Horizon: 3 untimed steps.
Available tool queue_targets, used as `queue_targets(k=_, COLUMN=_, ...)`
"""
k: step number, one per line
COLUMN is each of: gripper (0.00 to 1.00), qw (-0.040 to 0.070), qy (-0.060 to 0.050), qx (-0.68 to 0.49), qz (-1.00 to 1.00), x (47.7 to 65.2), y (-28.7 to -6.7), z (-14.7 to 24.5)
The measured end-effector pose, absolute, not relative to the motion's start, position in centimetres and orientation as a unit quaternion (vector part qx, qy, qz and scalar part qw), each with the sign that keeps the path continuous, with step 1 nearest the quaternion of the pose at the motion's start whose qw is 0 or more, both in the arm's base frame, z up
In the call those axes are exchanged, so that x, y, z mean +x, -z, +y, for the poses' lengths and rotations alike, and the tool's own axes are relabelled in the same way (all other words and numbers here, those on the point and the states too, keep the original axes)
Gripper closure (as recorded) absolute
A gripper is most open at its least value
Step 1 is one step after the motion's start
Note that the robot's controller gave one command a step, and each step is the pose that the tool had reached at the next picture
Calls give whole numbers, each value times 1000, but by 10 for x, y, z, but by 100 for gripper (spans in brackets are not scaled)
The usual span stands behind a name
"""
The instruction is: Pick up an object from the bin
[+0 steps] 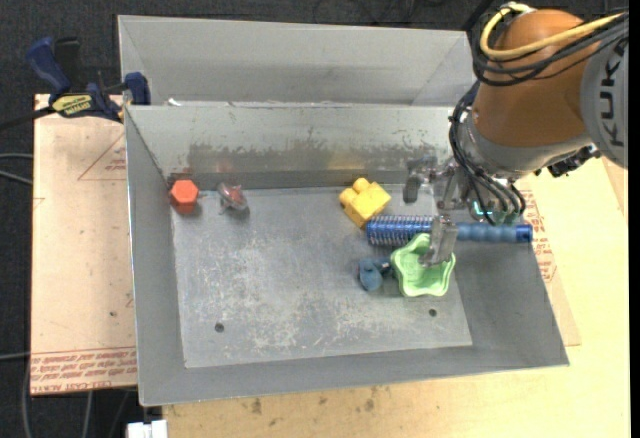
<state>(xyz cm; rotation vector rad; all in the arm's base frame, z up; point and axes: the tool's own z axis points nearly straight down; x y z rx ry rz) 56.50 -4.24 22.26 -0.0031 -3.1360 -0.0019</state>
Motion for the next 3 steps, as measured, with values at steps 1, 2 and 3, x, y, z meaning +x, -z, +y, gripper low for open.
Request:
queue_targets(k=1, gripper=0, qw=-4, qy=1, qx=52, qz=-999, x=582, y=-93, z=-63)
queue_targets(k=2, gripper=100, qw=-3, qy=1, qx=53, qz=-999, x=581, y=-96, z=-63)
queue_targets(k=3, gripper=100, qw=-6, qy=0, qx=21, qz=-1000, x=569, y=-255, z=-65)
